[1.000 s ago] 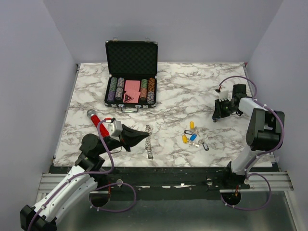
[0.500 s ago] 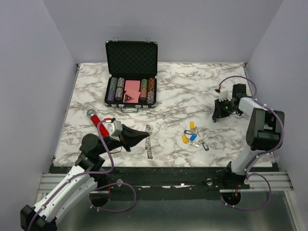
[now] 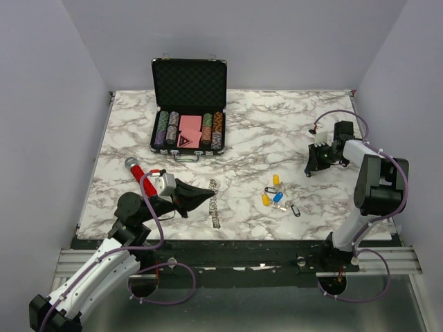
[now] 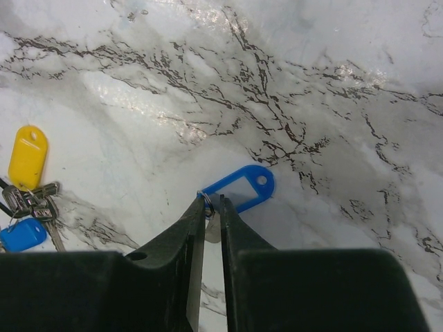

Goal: Put the keys on the keyring

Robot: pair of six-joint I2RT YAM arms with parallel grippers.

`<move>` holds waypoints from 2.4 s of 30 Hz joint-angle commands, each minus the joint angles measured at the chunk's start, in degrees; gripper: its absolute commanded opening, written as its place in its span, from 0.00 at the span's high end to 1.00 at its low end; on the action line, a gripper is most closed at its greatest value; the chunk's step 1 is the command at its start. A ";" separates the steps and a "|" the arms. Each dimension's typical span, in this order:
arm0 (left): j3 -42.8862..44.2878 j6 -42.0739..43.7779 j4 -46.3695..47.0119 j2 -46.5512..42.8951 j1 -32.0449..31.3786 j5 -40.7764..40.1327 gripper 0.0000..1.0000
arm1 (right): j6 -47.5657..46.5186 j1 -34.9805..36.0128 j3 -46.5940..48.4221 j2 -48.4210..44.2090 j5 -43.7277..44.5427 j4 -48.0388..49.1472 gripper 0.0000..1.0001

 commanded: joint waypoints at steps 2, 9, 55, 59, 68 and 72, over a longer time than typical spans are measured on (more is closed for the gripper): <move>-0.23 0.25 2.29 -0.53 0.23 -1.02 1.00 | -0.69 0.27 1.58 0.96 -1.21 -1.35 0.81; -0.23 0.34 2.20 -0.62 0.23 -1.11 1.00 | -1.31 0.27 1.94 0.97 -2.70 -2.40 0.97; -0.23 0.69 1.68 -0.97 -0.12 -1.37 1.00 | -2.19 0.80 1.85 1.49 -2.79 -3.99 0.81; -0.23 0.78 1.59 -0.89 -0.21 -1.38 1.00 | -2.27 0.80 1.94 1.58 -2.71 -4.16 0.82; -0.14 0.78 1.50 -0.97 -0.12 -1.46 1.00 | -3.06 0.80 2.02 0.62 -2.71 -4.95 0.76; -0.14 0.87 1.50 -1.06 -0.21 -1.55 1.00 | -3.50 0.80 2.02 0.44 -2.44 -5.30 0.76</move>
